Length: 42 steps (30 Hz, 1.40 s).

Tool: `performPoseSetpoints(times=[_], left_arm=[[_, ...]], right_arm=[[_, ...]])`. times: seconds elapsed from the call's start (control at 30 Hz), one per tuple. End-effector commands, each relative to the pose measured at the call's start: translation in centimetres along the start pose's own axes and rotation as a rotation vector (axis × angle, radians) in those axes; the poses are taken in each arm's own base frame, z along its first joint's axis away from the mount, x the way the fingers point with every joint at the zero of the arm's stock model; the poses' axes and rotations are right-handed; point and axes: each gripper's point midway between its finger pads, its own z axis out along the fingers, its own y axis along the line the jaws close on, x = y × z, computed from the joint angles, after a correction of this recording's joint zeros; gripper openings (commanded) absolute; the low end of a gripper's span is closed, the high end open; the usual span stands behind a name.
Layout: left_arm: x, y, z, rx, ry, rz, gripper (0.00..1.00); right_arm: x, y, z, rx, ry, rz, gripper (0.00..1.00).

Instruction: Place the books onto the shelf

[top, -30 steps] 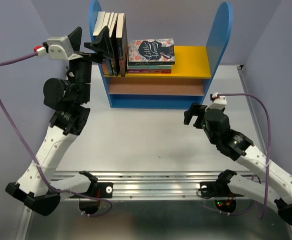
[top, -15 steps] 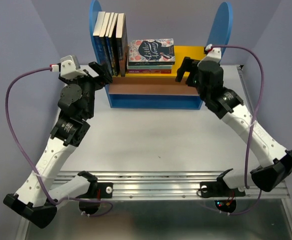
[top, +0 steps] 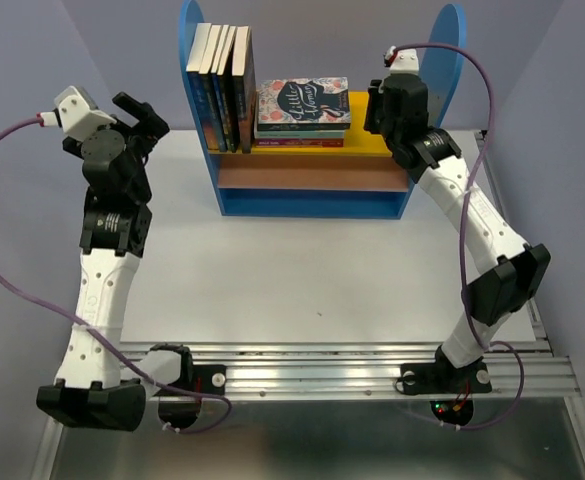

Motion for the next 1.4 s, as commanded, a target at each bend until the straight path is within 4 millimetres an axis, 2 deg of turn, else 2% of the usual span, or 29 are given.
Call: performPoseSetpoints(times=[0.0,0.1,0.13,0.17,0.2,0.23,0.27,0.3,0.33,0.37,0.43,0.6,0.63,0.73,0.77,0.83,0.97,1.23,1.37], left_arm=[[0.1,0.7,2.9,-0.018,0.050,-0.043,0.99],[1.3,0.8,5.6,0.028,0.116,-0.031,0.99],[1.5,0.8,6.1,0.035,0.121,-0.026,0.99],[2.1,0.8,7.1,0.036,0.133,-0.019,0.99],[2.6,0.7,7.9,0.044,0.139,-0.009,0.99],[2.8,0.7,8.3,0.044,0.144,-0.005,0.99],[3.0,0.7,8.7,0.039,0.148,-0.003,0.99],[3.4,0.7,9.4,0.038,0.161,0.005,0.99],[3.6,0.6,9.7,0.042,0.167,0.005,0.99],[3.8,0.5,10.0,0.054,0.167,0.019,0.99],[4.9,0.1,10.8,0.087,0.189,0.045,0.99],[6.7,0.7,12.5,0.069,0.217,0.066,0.99],[7.4,0.9,13.0,0.067,0.231,0.071,0.99],[9.2,0.8,13.8,0.085,0.271,0.073,0.99],[10.3,1.0,14.2,0.085,0.295,0.073,0.99],[12.0,0.8,14.5,0.113,0.342,0.067,0.99],[14.1,-0.1,14.4,0.182,0.398,0.077,0.99],[16.0,-1.3,14.2,0.192,0.423,0.065,0.99],[17.0,-1.8,14.0,0.189,0.433,0.071,0.99]], right_arm=[[-1.6,0.1,0.7,-0.017,-0.031,-0.068,0.28],[-1.6,-1.7,2.1,0.016,-0.026,-0.079,0.27],[-1.9,-1.9,2.4,0.002,-0.031,-0.081,0.28],[-1.9,-1.3,2.6,-0.064,-0.026,-0.083,0.27],[-2.2,-1.8,3.2,-0.079,-0.027,-0.080,0.28],[-1.7,-1.6,3.7,-0.110,-0.015,-0.082,0.28],[-2.1,-0.7,3.8,-0.175,-0.020,-0.077,0.28],[-1.6,0.4,4.3,-0.258,-0.006,-0.095,0.26],[-1.2,0.3,4.7,-0.259,-0.003,-0.138,0.26],[-0.8,2.0,4.5,-0.360,0.004,-0.155,0.26],[0.6,3.6,4.9,-0.455,0.030,-0.179,0.24],[2.4,3.8,6.7,-0.455,0.062,-0.194,0.23],[3.2,3.9,7.2,-0.461,0.075,-0.205,0.23],[3.5,4.3,7.8,-0.471,0.082,-0.191,0.23],[3.9,4.5,8.1,-0.483,0.091,-0.189,0.23],[4.5,5.0,8.0,-0.518,0.102,-0.193,0.23],[6.7,5.7,7.7,-0.597,0.135,-0.247,0.24],[9.3,7.1,6.6,-0.711,0.217,-0.211,0.23],[10.4,7.5,6.6,-0.672,0.241,-0.235,0.22]])
